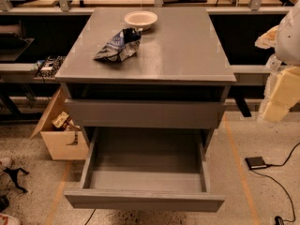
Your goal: Place blue chip bag into middle drawer
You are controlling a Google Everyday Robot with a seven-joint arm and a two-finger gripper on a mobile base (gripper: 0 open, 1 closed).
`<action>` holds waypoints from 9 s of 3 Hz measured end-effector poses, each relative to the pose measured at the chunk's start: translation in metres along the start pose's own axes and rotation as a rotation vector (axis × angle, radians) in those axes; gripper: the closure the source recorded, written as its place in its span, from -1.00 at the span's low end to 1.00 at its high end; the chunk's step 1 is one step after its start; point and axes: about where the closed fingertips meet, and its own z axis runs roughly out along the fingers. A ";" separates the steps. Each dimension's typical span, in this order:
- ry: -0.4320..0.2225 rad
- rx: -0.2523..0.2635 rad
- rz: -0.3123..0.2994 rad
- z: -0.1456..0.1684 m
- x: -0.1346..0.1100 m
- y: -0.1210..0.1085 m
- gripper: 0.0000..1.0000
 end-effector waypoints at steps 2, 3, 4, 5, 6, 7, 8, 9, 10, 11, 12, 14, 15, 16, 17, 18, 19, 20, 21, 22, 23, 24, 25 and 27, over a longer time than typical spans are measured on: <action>-0.035 0.028 0.004 0.019 -0.029 -0.023 -1.00; -0.124 0.099 0.020 0.050 -0.092 -0.070 -1.00; -0.207 0.167 0.044 0.074 -0.150 -0.108 -1.00; -0.270 0.186 0.028 0.094 -0.208 -0.138 -1.00; -0.286 0.185 0.016 0.096 -0.224 -0.142 -1.00; -0.288 0.193 0.003 0.100 -0.229 -0.144 -1.00; -0.297 0.255 -0.079 0.118 -0.259 -0.173 -1.00; -0.306 0.314 -0.159 0.136 -0.295 -0.205 -1.00; -0.313 0.332 -0.205 0.156 -0.324 -0.225 -1.00; -0.305 0.313 -0.223 0.180 -0.336 -0.238 -1.00; -0.276 0.273 -0.215 0.205 -0.331 -0.242 -1.00; -0.247 0.209 -0.212 0.234 -0.318 -0.240 -0.65; -0.259 0.193 -0.206 0.238 -0.313 -0.239 -0.17; -0.277 0.183 -0.194 0.238 -0.310 -0.237 0.30; -0.296 0.188 -0.171 0.230 -0.303 -0.235 0.77; -0.278 0.190 -0.129 0.220 -0.275 -0.230 1.00; -0.208 0.182 -0.037 0.209 -0.215 -0.215 1.00; -0.099 0.138 0.078 0.202 -0.140 -0.186 1.00; -0.099 0.138 0.078 0.202 -0.140 -0.186 1.00; -0.117 0.129 0.095 0.200 -0.139 -0.178 1.00; -0.097 0.161 0.145 0.181 -0.124 -0.160 1.00; -0.017 0.183 0.220 0.162 -0.098 -0.115 1.00; 0.068 0.177 0.295 0.153 -0.076 -0.070 1.00; 0.131 0.061 0.401 0.219 -0.047 -0.006 1.00</action>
Offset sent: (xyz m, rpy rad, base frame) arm 0.1048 0.0732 -0.0234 0.0871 -0.0974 -0.0029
